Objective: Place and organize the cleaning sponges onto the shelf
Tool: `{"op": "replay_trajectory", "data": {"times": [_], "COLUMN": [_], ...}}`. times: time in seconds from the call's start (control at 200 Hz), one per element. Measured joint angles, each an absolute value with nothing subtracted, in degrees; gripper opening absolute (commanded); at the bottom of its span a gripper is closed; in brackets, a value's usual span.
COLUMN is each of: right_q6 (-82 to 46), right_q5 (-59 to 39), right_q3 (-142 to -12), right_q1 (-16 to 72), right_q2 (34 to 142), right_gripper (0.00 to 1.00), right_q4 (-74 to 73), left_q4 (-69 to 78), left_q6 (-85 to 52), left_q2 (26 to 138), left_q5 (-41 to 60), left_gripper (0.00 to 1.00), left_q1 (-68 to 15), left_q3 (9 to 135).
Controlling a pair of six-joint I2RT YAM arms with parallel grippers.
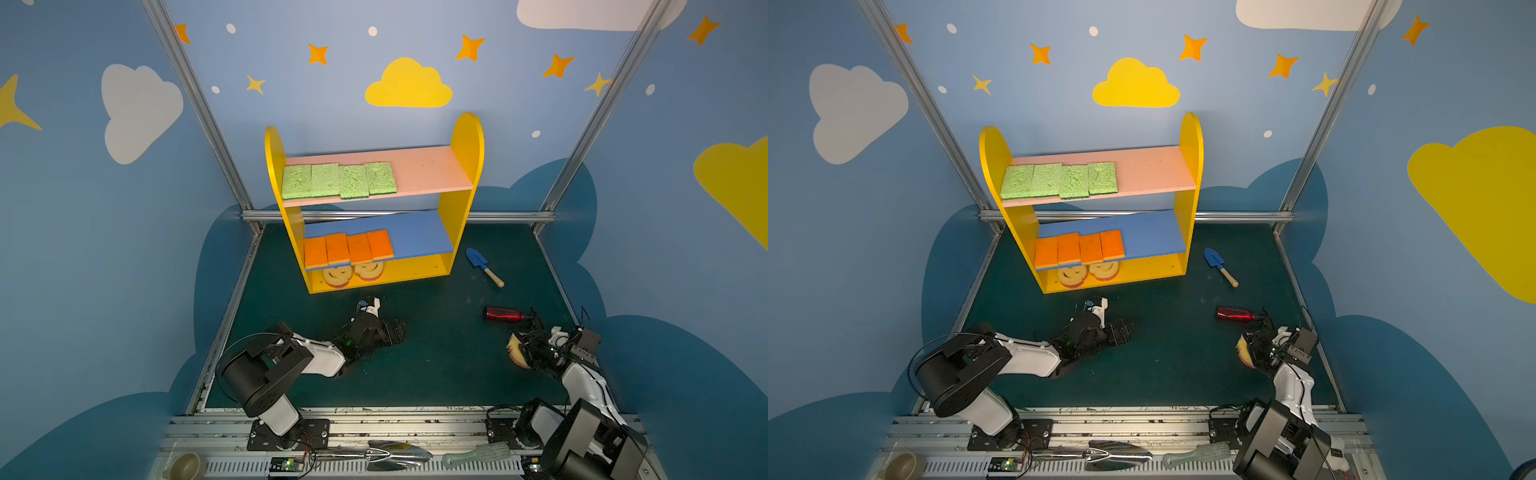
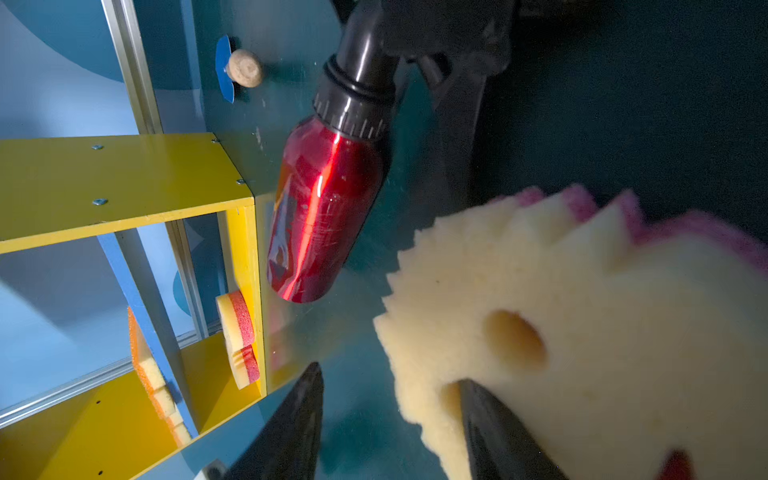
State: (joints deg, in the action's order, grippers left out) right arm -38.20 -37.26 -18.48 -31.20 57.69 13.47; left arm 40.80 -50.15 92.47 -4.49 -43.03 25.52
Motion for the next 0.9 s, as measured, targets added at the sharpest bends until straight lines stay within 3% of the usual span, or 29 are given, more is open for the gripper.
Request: {"op": "replay_trajectory", "data": {"times": [0.335, 0.901], "right_q6": [-37.2, -43.8], "right_q5": [-36.0, -32.4], "right_q3": [-18.5, -17.5], "right_q1": [-27.8, -10.7], "right_q2": [57.7, 54.1], "right_gripper": [0.53, 0.54], "right_q4": [12.9, 12.6], "left_q4": [41.1, 37.5], "left_q6": [-50.7, -50.9], "left_q2": [89.2, 84.4], "left_q5": [-4.4, -5.4], "left_gripper": [1.0, 0.99], "left_q1": [-41.9, -41.9], "left_q3": [22.6, 22.2]}}
